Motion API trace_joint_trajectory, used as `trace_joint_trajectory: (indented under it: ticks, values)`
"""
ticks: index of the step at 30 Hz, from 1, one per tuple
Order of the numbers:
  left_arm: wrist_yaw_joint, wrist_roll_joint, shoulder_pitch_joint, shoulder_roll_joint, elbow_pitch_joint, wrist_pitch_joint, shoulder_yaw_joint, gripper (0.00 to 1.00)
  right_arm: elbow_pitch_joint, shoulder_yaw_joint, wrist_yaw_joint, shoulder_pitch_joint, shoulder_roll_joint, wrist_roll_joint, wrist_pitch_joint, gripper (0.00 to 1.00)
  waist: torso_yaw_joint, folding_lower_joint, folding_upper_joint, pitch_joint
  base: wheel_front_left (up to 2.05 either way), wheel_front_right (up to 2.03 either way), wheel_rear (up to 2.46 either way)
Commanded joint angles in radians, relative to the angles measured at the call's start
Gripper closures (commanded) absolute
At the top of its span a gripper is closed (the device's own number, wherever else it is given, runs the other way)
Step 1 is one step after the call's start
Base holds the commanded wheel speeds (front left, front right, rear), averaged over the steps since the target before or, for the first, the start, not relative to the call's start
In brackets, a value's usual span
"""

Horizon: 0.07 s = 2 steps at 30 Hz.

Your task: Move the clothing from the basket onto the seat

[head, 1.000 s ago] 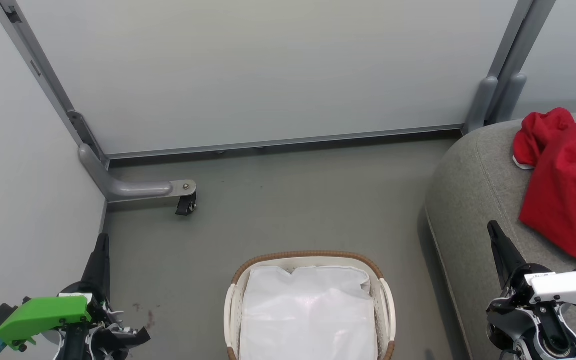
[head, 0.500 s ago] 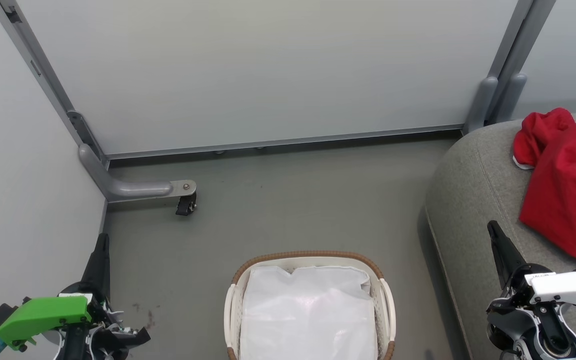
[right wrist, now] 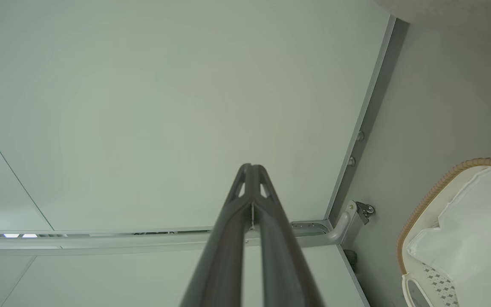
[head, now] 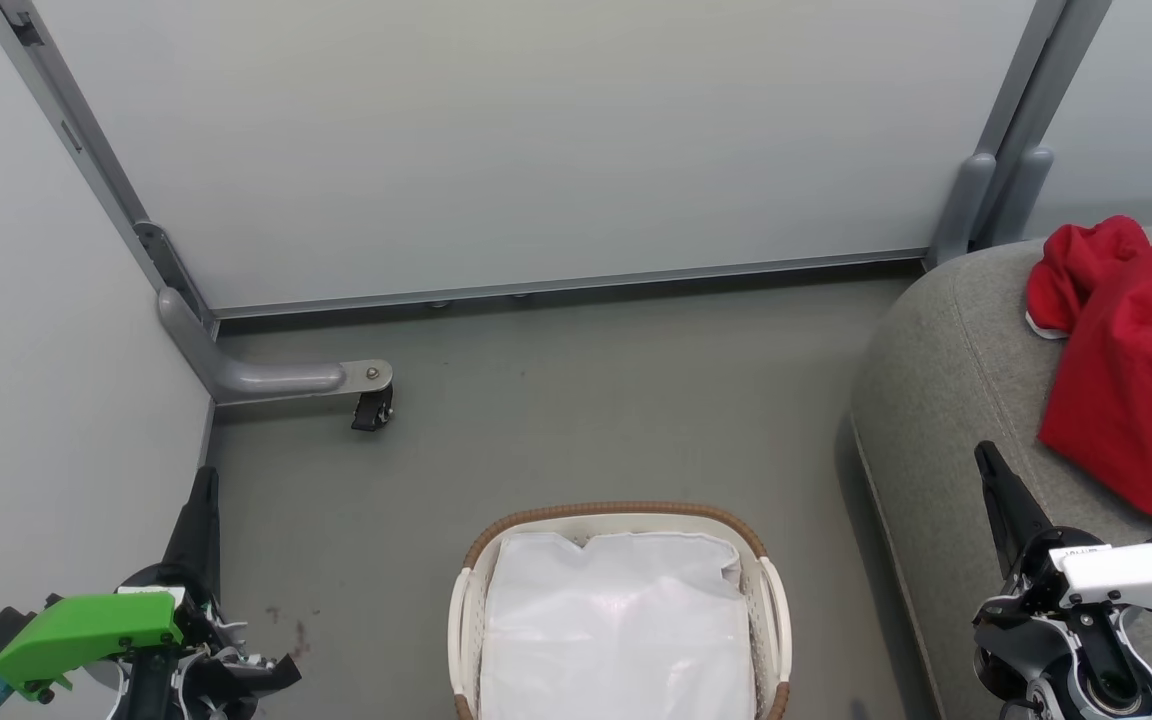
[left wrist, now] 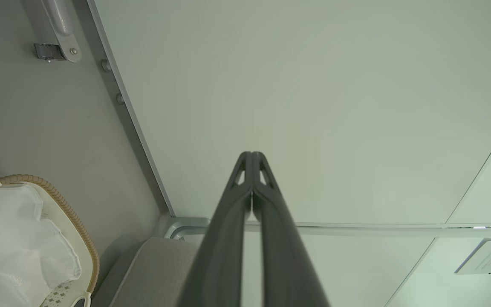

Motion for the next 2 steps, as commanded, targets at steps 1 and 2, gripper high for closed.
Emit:
trace_joint_trajectory:
  ticks: [1, 2]
  values:
    - [-0.006, -0.003, -0.011, 0.005, -0.001, 0.004, 0.002, 1.00, -0.002, -0.001, 0.000, 0.010, -0.006, 0.003, 0.001, 1.00, 0.000, 0.0000, 0.0000, 0.000, 0.00, 0.00, 0.00]
    - [-0.006, -0.003, -0.011, 0.005, -0.001, 0.004, 0.002, 1.00, -0.002, -0.001, 0.000, 0.010, -0.006, 0.003, 0.001, 1.00, 0.000, 0.0000, 0.0000, 0.000, 0.00, 0.00, 0.00]
